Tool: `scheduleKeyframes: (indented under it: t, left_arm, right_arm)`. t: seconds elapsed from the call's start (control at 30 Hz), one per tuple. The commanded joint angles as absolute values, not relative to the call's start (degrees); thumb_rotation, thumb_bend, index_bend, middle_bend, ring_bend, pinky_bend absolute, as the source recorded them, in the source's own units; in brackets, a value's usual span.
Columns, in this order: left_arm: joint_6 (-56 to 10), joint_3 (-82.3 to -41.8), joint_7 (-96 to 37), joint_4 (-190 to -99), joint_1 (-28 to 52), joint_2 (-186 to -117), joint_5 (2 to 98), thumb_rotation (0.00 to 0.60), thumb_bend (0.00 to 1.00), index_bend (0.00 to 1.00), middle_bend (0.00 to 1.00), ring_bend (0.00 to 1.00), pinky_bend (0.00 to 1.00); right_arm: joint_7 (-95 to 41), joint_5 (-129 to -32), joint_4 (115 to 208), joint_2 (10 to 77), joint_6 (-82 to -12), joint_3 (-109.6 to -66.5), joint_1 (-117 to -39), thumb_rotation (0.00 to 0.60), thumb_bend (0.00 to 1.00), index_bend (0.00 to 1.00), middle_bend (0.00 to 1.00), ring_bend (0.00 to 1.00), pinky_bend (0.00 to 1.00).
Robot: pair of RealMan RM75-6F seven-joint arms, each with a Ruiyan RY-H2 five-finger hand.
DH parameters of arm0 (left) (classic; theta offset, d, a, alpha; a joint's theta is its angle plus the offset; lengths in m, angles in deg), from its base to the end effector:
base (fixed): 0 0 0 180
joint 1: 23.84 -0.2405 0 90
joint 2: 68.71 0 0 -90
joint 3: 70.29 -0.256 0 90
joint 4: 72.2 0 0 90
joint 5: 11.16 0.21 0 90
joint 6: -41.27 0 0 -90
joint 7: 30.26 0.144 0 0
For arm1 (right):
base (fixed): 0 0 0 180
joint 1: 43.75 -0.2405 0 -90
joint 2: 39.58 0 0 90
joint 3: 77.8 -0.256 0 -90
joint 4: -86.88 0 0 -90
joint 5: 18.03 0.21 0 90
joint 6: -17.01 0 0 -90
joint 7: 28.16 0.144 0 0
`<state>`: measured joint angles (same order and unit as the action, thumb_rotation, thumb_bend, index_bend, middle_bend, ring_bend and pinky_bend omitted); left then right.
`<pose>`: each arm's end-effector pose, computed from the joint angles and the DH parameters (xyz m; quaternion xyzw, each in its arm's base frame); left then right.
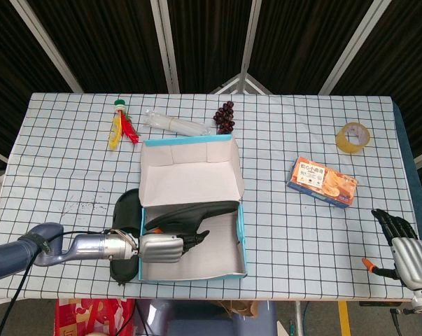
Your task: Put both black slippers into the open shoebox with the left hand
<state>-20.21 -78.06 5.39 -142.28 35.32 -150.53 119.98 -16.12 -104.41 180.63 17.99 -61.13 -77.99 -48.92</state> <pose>-0.1130 0.2968 -0.0183 -0.8349 0.4371 -0.2812 0.1812 -0.3245 -0.1714 0.1722 0.5941 -0.4701 0.3719 0.5364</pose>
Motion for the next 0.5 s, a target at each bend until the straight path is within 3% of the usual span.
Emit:
scheduleKeyframes:
  t: [0.03,0.5]
  left_arm:
    - [-19.6,-78.5,5.3,-142.7,35.4,-150.4,119.6,0.600,0.46,0.47,0.59,0.14,0.08]
    - [-16.6,-78.8,7.0,-145.5,35.0,-149.0,117.4,0.600,0.46,0.45,0.59,0.14,0.08]
  right_arm:
    - [-16.1,-104.4,180.6,18.0,-61.2,-78.0,-48.9,0.600,0.22,0.01,0.07,0.09,0.07]
    - [-16.5,-104.1,180.8,18.0,-61.2,-78.1,-48.8,0.600,0.22,0.01,0.07,0.09,0.07]
